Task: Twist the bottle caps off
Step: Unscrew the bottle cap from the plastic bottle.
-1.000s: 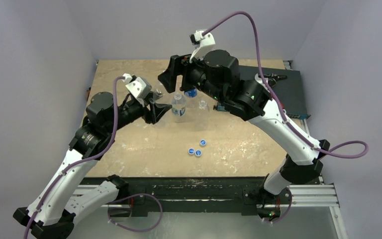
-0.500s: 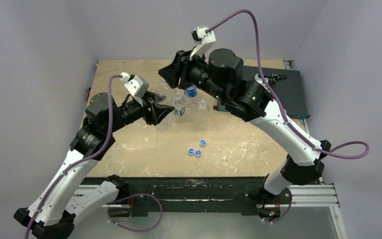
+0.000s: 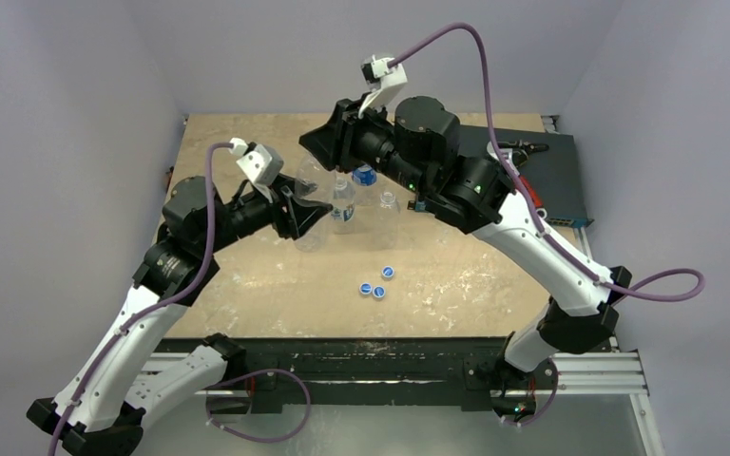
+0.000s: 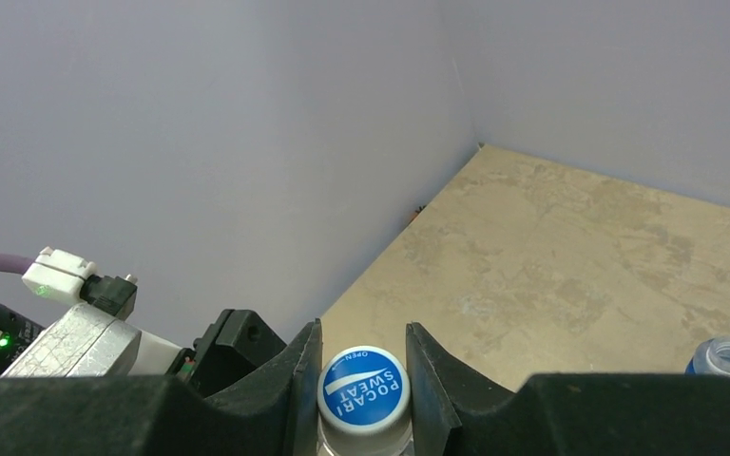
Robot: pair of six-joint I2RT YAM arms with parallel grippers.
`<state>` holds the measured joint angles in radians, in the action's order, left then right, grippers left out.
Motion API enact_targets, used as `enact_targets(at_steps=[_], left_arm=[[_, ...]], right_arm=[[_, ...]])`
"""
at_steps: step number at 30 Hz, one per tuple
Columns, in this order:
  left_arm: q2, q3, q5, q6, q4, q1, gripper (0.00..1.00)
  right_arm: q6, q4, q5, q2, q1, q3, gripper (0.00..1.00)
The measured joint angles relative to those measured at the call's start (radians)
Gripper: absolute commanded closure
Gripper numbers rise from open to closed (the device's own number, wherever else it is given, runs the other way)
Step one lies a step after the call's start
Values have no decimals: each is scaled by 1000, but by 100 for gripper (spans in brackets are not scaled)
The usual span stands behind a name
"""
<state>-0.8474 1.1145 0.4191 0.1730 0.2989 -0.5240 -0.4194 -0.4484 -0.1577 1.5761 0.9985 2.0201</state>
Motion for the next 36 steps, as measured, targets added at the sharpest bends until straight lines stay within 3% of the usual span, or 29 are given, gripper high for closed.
enact_targets(at_steps=[8,17,25,29,31,32,35,36], left_arm=[[-10,0,117,52,-24,12,69],[-10,0,458,265,-245,11,72],[-21,0,612,396,-372,11,74],[-18,0,651,410,-388,11,80],[-14,1,649,388,-370,11,83],[-13,3,642,371,-352,11,85],[-13,25,584,292,-270,11,86],[-13,37,546,246,-236,11,87]], right_arm=[[26,28,72,-58,-9,-68,100],[82,221,463,-235,-64,-233,100],[2,449,792,-254,-117,-315,100],[-22,504,867,-249,-122,-325,100],[-23,499,867,-243,-122,-319,89],[-21,485,856,-240,-122,-312,77],[-11,401,764,-224,-120,-270,21],[-13,370,715,-221,-119,-257,12]])
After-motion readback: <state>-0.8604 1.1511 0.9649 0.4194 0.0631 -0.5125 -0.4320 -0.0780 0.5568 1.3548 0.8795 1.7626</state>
